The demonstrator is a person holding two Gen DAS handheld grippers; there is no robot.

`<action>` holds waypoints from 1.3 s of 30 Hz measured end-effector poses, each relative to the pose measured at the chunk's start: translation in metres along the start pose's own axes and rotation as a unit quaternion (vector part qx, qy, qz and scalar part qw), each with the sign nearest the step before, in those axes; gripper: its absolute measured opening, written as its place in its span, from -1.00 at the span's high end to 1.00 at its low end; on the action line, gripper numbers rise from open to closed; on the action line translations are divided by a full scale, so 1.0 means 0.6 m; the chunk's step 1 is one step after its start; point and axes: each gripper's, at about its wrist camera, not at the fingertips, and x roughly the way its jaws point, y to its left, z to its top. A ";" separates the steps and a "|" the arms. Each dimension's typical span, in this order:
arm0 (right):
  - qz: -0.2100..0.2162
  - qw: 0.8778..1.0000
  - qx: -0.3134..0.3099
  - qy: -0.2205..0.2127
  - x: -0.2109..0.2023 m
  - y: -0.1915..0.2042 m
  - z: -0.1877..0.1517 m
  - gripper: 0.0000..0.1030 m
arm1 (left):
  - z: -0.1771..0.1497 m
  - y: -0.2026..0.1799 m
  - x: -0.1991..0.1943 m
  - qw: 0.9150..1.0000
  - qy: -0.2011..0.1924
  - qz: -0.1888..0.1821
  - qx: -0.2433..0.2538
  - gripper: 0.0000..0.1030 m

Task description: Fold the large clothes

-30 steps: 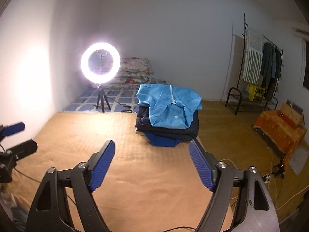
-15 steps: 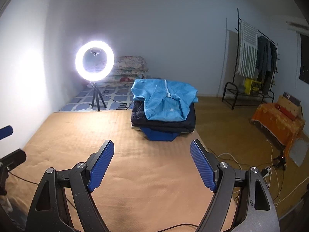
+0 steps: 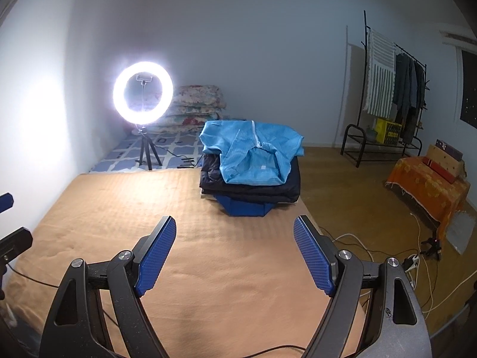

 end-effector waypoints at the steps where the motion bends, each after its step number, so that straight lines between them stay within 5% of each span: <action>1: 0.000 1.000 0.000 0.000 0.000 -0.001 0.000 -0.58 | 0.000 0.000 0.000 1.000 0.000 0.000 0.000 -1.00; 39: 0.008 1.000 -0.002 0.008 0.008 -0.006 0.001 -0.58 | 0.007 -0.003 -0.005 1.000 -0.002 -0.007 0.005 -1.00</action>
